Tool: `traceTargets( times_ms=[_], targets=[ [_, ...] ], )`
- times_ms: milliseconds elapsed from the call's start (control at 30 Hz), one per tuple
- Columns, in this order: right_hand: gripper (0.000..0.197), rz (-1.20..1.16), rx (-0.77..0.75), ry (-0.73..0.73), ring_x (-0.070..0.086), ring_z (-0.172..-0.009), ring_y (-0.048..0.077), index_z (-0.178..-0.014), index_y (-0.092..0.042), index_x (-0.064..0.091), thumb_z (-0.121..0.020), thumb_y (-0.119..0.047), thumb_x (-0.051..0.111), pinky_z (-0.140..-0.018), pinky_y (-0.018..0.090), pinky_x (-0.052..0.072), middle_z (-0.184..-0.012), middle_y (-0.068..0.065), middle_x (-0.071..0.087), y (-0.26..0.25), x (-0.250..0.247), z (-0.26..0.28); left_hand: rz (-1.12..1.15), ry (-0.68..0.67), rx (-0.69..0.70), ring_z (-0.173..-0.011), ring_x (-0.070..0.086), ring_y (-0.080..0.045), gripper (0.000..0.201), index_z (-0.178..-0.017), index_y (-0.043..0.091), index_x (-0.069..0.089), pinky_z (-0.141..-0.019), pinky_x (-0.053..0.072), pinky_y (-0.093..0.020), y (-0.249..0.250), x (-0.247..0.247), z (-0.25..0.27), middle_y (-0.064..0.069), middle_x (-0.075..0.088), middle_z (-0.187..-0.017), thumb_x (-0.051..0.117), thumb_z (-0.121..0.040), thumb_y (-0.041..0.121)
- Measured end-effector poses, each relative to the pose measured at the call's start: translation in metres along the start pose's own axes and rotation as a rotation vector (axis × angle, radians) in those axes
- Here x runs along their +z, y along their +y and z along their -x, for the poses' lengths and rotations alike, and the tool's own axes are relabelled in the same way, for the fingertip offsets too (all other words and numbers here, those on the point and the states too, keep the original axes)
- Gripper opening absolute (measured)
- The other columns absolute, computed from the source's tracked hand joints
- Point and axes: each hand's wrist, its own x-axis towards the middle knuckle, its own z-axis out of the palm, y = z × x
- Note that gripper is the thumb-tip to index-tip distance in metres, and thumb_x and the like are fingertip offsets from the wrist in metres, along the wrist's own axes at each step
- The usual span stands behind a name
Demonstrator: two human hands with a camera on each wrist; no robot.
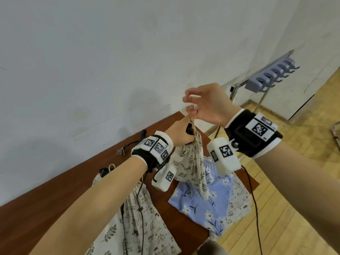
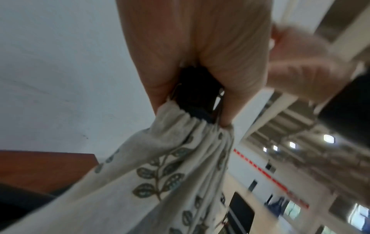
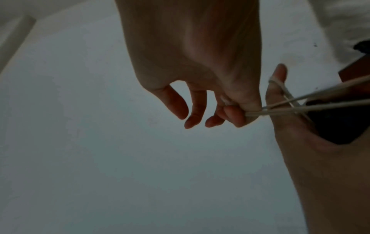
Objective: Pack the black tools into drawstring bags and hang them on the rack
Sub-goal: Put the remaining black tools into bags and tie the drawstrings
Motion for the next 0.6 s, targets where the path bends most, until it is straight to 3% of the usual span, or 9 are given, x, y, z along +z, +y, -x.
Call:
traceTargets(
  times_ms=[67,100,167,233,333,400,500,600],
  targets=[
    [0.011,-0.088,-0.026,-0.008,0.049,-0.071,0.023,-0.083,-0.006,0.055,-0.073,-0.007,0.059,-0.066,0.029,0.043,-0.093,0.011,0.052,-0.01,-0.007,0.0,0.149,-0.007,0.047,-0.098,0.057,-0.007,0.084,-0.149,0.021,0.016,-0.083,0.042,-0.012,0.005,-0.011,0.0,0.002,0.06,-0.11,0.065,-0.081,0.01],
    [0.008,-0.105,-0.031,-0.016,0.052,-0.078,0.027,-0.085,-0.006,0.057,-0.077,-0.007,0.057,-0.075,0.033,0.05,-0.097,0.012,0.052,-0.013,-0.011,0.001,0.239,-0.008,0.044,-0.098,0.055,-0.003,0.077,-0.146,0.022,0.025,-0.081,0.039,-0.008,0.01,-0.014,0.0,0.007,0.058,-0.107,0.066,-0.082,0.014],
    [0.011,-0.105,-0.018,-0.055,0.057,-0.094,0.034,-0.091,-0.007,0.058,-0.083,-0.005,0.05,-0.096,0.043,0.049,-0.106,0.015,0.051,-0.017,-0.016,0.002,0.329,0.056,0.017,-0.097,0.056,-0.007,0.041,-0.116,0.017,0.055,-0.083,0.04,-0.018,0.015,-0.016,-0.002,0.007,0.062,-0.101,0.069,-0.08,0.033],
    [0.021,-0.122,-0.011,-0.106,0.057,-0.111,0.042,-0.096,-0.008,0.058,-0.085,-0.002,0.042,-0.104,0.05,0.042,-0.116,0.017,0.051,-0.017,-0.015,0.005,0.31,0.209,-0.014,-0.092,0.061,-0.012,0.036,-0.093,0.01,0.064,-0.085,0.044,-0.028,0.017,-0.016,-0.004,0.002,0.067,-0.094,0.069,-0.079,0.043],
    [0.033,-0.131,-0.055,-0.112,0.05,-0.122,0.05,-0.099,-0.006,0.056,-0.084,0.005,0.029,-0.104,0.051,0.042,-0.124,0.02,0.049,-0.011,-0.013,0.011,0.22,0.481,-0.066,-0.088,0.059,-0.012,0.022,-0.093,0.014,0.07,-0.078,0.04,-0.02,0.015,-0.015,-0.004,0.0,0.064,-0.099,0.069,-0.083,0.033],
    [0.036,-0.151,-0.09,-0.083,0.047,-0.124,0.052,-0.098,-0.006,0.055,-0.083,0.008,0.026,-0.108,0.052,0.04,-0.129,0.022,0.047,-0.006,-0.013,0.013,0.219,0.554,-0.054,-0.085,0.06,-0.013,0.016,-0.093,0.011,0.073,-0.073,0.04,-0.016,0.017,-0.019,-0.001,-0.002,0.065,-0.099,0.067,-0.085,0.024],
    [0.038,-0.088,-0.118,-0.091,0.05,-0.124,0.046,-0.094,-0.005,0.055,-0.082,0.016,0.027,-0.106,0.046,0.043,-0.128,0.022,0.046,0.0,-0.015,0.012,0.225,0.442,0.007,-0.08,0.066,-0.023,0.012,-0.086,0.014,0.074,-0.075,0.049,-0.024,0.02,-0.023,0.003,-0.011,0.072,-0.088,0.063,-0.088,0.018],
    [0.035,0.284,-0.107,-0.008,0.063,-0.111,0.029,-0.096,-0.004,0.058,-0.084,0.023,0.038,-0.092,0.037,0.055,-0.127,0.018,0.054,0.001,-0.025,0.009,0.256,0.358,-0.003,-0.077,0.066,-0.025,0.018,-0.074,0.018,0.067,-0.079,0.052,-0.034,0.022,-0.033,0.003,-0.009,0.071,-0.081,0.058,-0.089,0.017]
  ],
)
